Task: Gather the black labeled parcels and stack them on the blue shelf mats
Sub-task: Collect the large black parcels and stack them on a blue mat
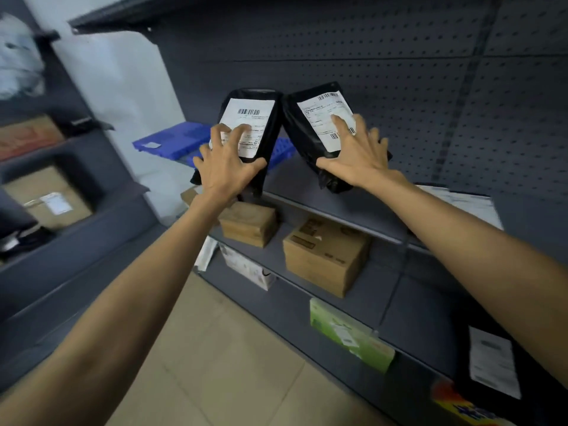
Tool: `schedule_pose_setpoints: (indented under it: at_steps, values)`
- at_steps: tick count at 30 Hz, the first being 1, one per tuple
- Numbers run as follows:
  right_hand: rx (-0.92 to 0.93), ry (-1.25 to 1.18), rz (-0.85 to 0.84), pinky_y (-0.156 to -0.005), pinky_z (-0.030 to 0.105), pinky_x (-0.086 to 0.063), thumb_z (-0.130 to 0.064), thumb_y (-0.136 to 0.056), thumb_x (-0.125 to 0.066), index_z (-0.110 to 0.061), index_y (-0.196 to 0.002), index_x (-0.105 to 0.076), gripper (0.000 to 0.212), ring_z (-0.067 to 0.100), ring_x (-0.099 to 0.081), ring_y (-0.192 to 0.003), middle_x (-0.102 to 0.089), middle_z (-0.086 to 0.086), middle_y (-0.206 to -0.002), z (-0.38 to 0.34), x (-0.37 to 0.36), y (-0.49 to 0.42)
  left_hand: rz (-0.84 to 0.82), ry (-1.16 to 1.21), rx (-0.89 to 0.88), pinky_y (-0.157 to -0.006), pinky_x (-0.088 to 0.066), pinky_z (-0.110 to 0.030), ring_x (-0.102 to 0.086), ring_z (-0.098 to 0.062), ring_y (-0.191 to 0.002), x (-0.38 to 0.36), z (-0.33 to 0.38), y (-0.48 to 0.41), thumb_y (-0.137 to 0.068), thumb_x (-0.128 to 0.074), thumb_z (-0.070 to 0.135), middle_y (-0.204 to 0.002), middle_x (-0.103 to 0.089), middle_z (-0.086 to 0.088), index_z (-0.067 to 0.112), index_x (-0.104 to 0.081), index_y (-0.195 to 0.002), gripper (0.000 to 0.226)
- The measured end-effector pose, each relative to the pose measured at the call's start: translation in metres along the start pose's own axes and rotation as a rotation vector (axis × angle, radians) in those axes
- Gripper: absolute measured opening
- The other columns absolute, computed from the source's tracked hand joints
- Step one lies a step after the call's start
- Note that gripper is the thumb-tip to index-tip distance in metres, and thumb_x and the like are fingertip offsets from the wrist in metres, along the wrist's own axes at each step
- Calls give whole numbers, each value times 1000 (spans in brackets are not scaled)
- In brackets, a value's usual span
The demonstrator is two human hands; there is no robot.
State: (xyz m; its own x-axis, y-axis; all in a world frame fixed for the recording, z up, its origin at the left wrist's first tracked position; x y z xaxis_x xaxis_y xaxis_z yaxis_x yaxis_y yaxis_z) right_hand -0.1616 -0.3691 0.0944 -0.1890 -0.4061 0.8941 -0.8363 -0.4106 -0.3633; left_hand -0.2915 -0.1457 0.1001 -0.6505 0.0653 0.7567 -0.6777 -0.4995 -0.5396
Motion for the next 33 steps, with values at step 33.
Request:
schedule_pose_setpoints:
  at_steps: [33]
  values:
    - [264,-138,-232,-113,61,-17,-64,-77,-59,-35,-154,-14,95,48,-17,-143,-8,9,-163,-395,-320,-417,-37,-190,241,-102,-30,-58,-43,-45,-124,-72,-459,-366,-71,-53,65,-144,-36,-4,40,-45,-139,74]
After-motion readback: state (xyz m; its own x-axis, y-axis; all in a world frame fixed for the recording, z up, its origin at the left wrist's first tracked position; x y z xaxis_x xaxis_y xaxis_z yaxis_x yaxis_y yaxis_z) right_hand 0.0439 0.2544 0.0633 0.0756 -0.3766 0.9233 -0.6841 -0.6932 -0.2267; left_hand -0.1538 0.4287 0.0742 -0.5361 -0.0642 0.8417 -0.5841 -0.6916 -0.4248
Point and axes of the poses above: each hand's wrist, its own y-axis away from the middle knuckle, its own x-axis out of the back of the hand, z = x × y, the point moved 7 cm from there along -y, towards the middle knuckle
